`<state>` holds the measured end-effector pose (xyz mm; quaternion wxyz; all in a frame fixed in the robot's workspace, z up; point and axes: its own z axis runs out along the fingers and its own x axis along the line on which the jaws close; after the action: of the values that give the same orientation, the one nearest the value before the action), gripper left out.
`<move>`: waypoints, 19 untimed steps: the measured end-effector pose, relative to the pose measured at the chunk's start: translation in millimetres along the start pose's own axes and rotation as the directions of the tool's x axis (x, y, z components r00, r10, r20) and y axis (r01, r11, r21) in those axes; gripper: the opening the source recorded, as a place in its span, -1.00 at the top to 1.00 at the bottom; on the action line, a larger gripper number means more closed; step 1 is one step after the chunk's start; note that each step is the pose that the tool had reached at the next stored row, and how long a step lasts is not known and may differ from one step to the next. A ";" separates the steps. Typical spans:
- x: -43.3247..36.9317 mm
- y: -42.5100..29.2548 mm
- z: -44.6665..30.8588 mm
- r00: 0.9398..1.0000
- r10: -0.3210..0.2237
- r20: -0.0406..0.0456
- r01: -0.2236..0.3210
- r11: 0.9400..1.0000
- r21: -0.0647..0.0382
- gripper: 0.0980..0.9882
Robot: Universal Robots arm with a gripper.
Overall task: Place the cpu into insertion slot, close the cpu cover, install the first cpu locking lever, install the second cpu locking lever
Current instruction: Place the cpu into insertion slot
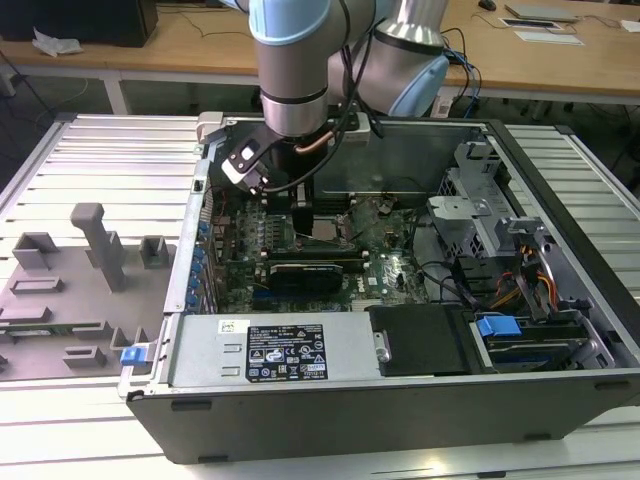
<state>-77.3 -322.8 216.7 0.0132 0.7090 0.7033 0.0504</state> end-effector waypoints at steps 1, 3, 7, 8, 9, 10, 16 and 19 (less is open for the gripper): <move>0.0 2.0 0.2 1.000 0.000 0.000 0.000 1.000 0.000 -0.15; 0.0 6.3 0.1 1.000 0.000 0.000 0.000 1.000 0.000 -0.15; 0.7 7.7 -8.8 1.000 0.000 0.000 0.000 1.000 0.000 -0.15; 0.9 7.9 -11.1 1.000 0.000 0.000 0.000 1.000 0.000 -0.15; 0.9 7.9 -11.2 1.000 0.000 0.000 0.000 1.000 0.000 -0.15; 0.9 7.9 -11.2 1.000 0.000 0.000 0.000 1.000 0.000 -0.15; 0.9 7.8 -11.5 1.000 0.000 0.000 0.000 1.000 0.007 -0.15; 0.9 8.3 -11.1 1.000 0.003 0.001 -0.003 0.999 0.052 -0.15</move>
<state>-70.1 -322.5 228.5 -0.0050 0.7101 0.7033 0.0320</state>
